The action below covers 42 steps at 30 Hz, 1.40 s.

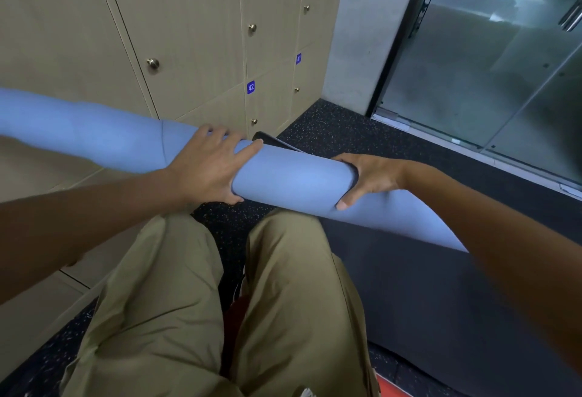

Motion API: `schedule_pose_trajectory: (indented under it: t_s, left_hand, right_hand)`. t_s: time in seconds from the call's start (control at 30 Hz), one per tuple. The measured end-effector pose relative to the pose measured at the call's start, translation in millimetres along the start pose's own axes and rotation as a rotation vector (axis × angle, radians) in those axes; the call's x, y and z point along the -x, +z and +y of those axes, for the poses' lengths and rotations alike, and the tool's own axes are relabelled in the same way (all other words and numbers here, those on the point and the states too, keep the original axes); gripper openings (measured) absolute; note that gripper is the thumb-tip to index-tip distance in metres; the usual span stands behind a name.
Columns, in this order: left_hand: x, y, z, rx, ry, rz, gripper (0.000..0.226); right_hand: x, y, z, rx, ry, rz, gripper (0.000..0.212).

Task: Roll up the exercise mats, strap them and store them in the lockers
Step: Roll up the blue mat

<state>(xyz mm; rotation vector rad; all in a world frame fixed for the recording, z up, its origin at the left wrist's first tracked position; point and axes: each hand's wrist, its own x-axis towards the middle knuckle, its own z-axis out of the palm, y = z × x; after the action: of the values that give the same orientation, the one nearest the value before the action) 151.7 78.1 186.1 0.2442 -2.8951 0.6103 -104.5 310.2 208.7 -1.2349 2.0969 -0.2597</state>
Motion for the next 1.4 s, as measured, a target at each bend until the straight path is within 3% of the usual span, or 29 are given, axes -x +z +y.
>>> schedule_pose_trajectory:
  t_s: [0.1, 0.17, 0.23, 0.37, 0.6, 0.8, 1.03, 1.4]
  left_hand:
    - [-4.7, -1.5, -3.1, 0.037, -0.043, -0.047, 0.110]
    - [-5.4, -1.2, -5.0, 0.082, -0.088, -0.093, 0.107]
    - [-5.2, -1.0, -6.5, 0.117, -0.120, -0.118, 0.106]
    - [-6.0, -20.9, -16.3, 0.186, -0.169, -0.135, 0.104]
    - [13.0, -80.5, -39.3, 0.388, -0.199, -0.261, 0.097]
    - [27.1, -104.2, -37.6, 0.432, -0.171, -0.247, 0.094]
    - [-1.8, -116.9, -4.4, 0.330, -0.107, -0.143, 0.098]
    - [30.0, -150.2, 34.9, 0.348, -0.010, -0.364, 0.090]
  right_hand:
    - [-0.1, 14.6, 0.2, 0.376, -0.043, 0.168, 0.138]
    - [-3.0, 31.6, -0.6, 0.652, -0.079, 0.333, 0.153]
    - [-7.4, 39.3, -2.1, 0.733, -0.129, 0.429, 0.152]
    - [-7.6, 19.6, -13.3, 0.731, -0.206, 0.540, 0.129]
    - [39.7, -16.6, -62.0, 0.737, -0.222, 0.450, 0.126]
    - [81.3, -16.0, -75.6, 0.785, -0.228, 0.490, 0.122]
    - [108.4, -28.2, -44.8, 0.654, -0.157, 0.483, 0.120]
    - [147.3, 23.2, -11.9, 0.436, -0.177, 0.336, 0.124]
